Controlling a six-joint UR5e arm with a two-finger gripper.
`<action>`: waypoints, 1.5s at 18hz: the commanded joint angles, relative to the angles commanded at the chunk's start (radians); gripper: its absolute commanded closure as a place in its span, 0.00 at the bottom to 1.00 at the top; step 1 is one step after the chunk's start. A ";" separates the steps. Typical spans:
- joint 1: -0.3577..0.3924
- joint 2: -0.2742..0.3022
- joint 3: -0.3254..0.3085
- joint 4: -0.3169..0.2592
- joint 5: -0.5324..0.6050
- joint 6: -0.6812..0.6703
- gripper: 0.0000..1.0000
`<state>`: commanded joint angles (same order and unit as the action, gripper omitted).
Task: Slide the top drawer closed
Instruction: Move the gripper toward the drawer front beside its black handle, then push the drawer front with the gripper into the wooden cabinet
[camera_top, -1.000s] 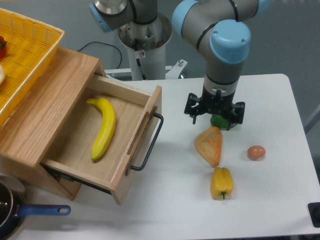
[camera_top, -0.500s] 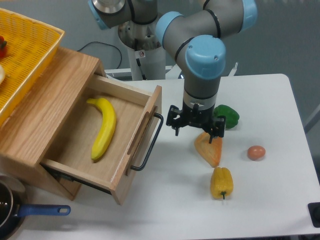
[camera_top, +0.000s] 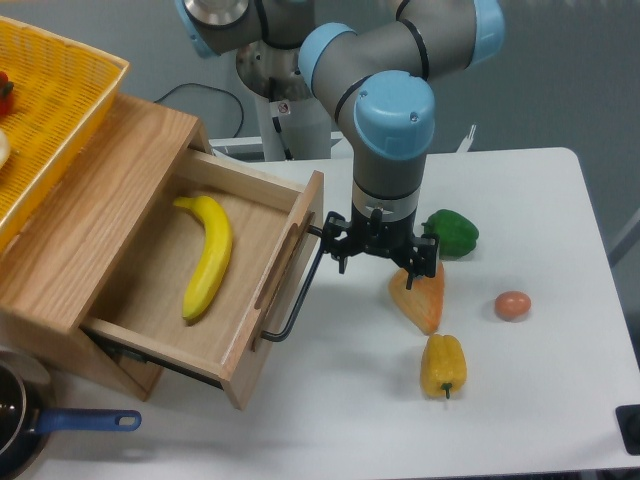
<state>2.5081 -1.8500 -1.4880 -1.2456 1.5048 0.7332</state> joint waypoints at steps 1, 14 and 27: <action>0.000 0.002 0.000 -0.003 -0.002 -0.002 0.00; -0.025 0.005 0.003 -0.008 -0.009 -0.037 0.00; -0.057 0.023 0.003 -0.072 -0.009 -0.061 0.00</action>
<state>2.4513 -1.8270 -1.4849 -1.3176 1.4956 0.6719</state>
